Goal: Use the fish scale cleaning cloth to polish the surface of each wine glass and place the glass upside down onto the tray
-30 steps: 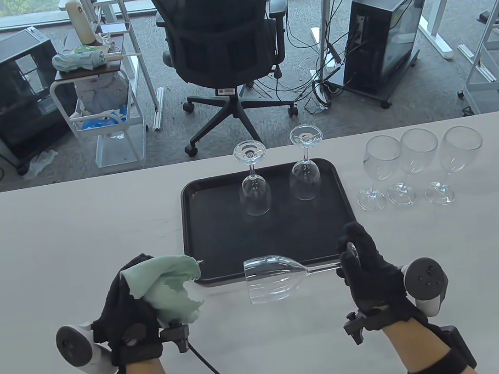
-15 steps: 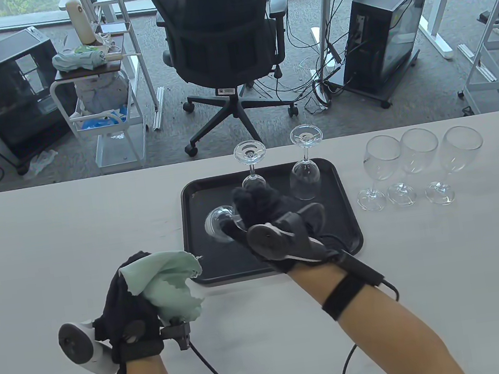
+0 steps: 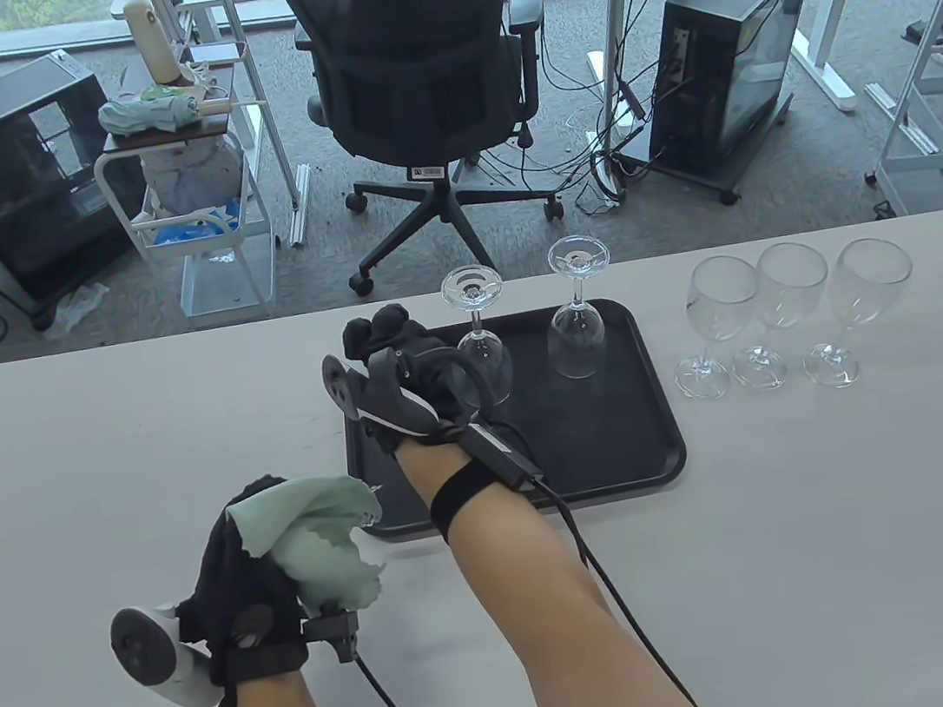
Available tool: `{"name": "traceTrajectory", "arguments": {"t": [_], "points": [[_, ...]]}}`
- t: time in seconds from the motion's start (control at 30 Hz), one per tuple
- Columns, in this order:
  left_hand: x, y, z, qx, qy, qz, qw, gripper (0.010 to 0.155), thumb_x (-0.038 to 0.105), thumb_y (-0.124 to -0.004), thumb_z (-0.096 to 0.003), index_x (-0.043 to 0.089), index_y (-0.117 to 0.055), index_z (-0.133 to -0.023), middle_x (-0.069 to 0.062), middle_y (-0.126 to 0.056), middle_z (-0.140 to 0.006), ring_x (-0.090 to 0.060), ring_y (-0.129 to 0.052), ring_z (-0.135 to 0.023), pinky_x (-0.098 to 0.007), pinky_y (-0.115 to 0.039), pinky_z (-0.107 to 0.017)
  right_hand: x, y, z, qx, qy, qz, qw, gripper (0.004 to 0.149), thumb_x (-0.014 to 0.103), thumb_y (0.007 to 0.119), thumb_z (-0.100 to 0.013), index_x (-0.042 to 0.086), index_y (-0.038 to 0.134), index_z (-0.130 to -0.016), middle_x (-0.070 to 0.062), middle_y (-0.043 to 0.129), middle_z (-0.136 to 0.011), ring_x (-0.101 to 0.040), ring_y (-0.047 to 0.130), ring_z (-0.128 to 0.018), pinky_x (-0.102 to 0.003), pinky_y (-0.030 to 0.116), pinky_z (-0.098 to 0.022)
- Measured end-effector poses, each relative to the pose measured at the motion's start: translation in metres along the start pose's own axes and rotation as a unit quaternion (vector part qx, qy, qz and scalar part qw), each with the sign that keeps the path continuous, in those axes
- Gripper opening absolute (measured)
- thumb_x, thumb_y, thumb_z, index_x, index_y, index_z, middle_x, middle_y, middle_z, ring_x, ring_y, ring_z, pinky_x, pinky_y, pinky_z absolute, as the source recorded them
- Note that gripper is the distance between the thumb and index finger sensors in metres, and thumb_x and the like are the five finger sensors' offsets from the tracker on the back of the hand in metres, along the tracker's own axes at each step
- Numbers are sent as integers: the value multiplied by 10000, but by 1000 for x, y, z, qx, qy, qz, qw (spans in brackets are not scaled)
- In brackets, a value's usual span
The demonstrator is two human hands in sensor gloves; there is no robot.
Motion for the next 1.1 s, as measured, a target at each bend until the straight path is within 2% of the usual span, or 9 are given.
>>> {"name": "traceTrajectory", "arguments": {"t": [0.1,0.27,0.43,0.53,0.67,0.8,0.9,1.03,1.1], "points": [[1,0,-1,-7,2,3,1000,480,505,-668,-596,162,-822,-894,-100,-824,-966,-366,-865,-835,-581,-811,-565,0,9,-3,45,12,-15,999,831,733,737,-481,355,364,-1120,-123,238,-1184,-451,628,-971,-543,736,-612],[3,-2,1,-8,1,-6,1000,481,507,-669,-595,162,-825,-892,-99,-826,-965,-366,-867,-833,-582,-813,-563,-10,13,15,37,0,-40,999,918,731,724,-480,361,135,-1079,-151,136,-1146,-451,664,-948,-532,757,-598],[-1,-8,1,-16,6,-3,1000,482,507,-666,-595,163,-824,-893,-99,-826,-966,-367,-866,-835,-583,-813,-563,-38,-14,56,-26,-86,-50,995,812,702,747,-477,321,395,-1101,-115,360,-1161,-395,765,-903,-517,781,-587],[-1,-9,1,-17,5,1,1000,483,506,-664,-596,162,-821,-897,-100,-823,-970,-369,-864,-839,-583,-811,-567,-78,-21,84,-3,-96,-102,990,732,693,753,-475,307,558,-1065,-87,608,-1117,-367,802,-893,-519,791,-580],[1,-9,1,-11,0,14,1000,487,501,-665,-597,158,-815,-909,-104,-814,-987,-379,-853,-859,-594,-802,-581,-177,-7,118,29,-14,-210,977,691,682,762,-473,298,632,-1032,-79,688,-1081,-365,821,-876,-516,792,-582],[4,-11,3,-1,-12,17,1000,494,497,-667,-594,152,-808,-919,-109,-806,-1001,-388,-846,-875,-606,-793,-593,-308,32,161,65,154,-327,930,681,663,778,-480,272,651,-1022,-99,704,-1065,-382,817,-864,-526,785,-577],[6,-14,4,-3,-16,12,1000,498,496,-667,-593,147,-811,-918,-114,-808,-1000,-391,-851,-875,-607,-796,-594,-409,64,200,45,299,-353,885,698,646,792,-489,239,630,-1032,-131,671,-1070,-409,777,-876,-543,761,-586],[5,-18,5,-2,-18,16,1000,501,494,-667,-591,142,-813,-917,-119,-812,-996,-396,-853,-876,-609,-796,-596,-486,101,229,47,431,-361,825,790,655,795,-486,226,493,-1077,-154,536,-1115,-431,673,-932,-566,693,-636],[5,-19,5,-5,-17,15,1000,504,495,-663,-592,140,-811,-919,-121,-811,-998,-396,-854,-879,-609,-795,-601,-503,114,232,55,457,-378,803,841,655,803,-484,229,412,-1095,-149,441,-1144,-453,564,-981,-598,631,-663]]}}
Point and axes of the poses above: the tracker on the back of each hand, its own x axis roughly to the thumb side, its own z axis roughly from the fingertips to the wrist, y = z × x, the point moved 4 cm from there along -z, roughly from the wrist to the fingertips
